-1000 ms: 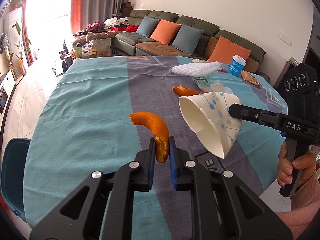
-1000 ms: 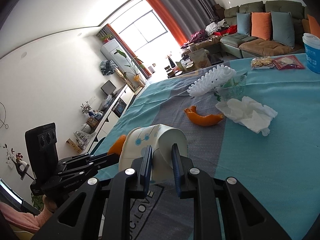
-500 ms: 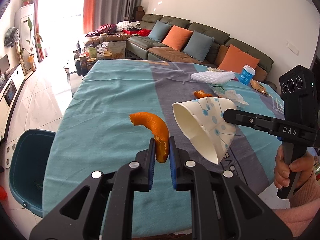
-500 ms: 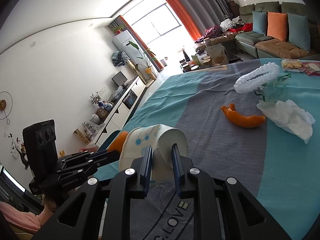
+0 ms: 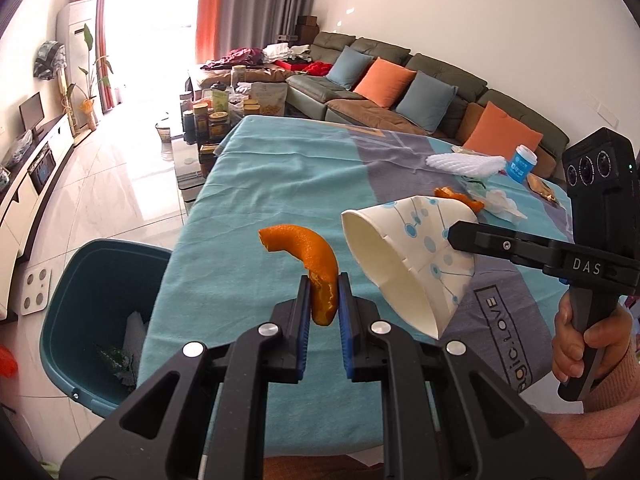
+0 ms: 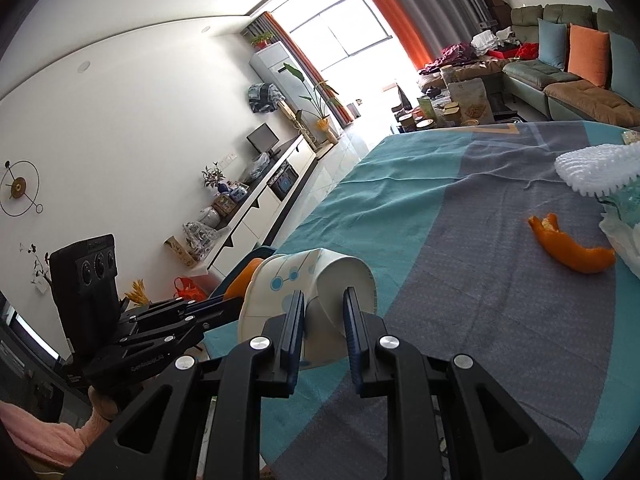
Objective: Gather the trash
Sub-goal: 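Carry the orange peel and paper cup to the teal bin and release both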
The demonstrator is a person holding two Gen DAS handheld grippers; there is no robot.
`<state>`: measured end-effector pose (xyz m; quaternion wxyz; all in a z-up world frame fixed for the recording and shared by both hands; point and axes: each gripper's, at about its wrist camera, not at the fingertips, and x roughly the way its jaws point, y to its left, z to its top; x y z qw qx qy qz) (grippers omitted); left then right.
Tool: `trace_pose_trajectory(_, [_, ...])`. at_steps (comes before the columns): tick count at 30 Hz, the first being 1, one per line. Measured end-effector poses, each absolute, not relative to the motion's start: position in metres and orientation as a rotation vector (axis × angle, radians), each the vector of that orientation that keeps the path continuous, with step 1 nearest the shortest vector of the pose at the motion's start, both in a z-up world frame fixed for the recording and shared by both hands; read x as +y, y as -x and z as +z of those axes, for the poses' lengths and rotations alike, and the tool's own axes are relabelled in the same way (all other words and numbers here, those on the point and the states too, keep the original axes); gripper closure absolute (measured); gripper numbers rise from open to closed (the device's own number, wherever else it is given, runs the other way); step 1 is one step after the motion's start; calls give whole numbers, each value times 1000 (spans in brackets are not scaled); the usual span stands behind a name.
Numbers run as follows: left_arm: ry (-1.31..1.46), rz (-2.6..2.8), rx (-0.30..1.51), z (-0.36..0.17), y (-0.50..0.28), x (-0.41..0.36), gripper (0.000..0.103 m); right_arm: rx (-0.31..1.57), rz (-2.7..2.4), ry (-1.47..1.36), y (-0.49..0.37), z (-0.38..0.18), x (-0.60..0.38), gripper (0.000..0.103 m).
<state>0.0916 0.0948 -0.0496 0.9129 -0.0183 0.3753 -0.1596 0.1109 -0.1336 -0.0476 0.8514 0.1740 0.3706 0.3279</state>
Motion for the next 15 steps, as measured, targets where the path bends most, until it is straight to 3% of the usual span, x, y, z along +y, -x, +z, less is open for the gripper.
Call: trace_pose_trajectory(15, [86, -197, 754, -48, -94, 152, 90, 804, 790, -303, -135, -41, -69, 85])
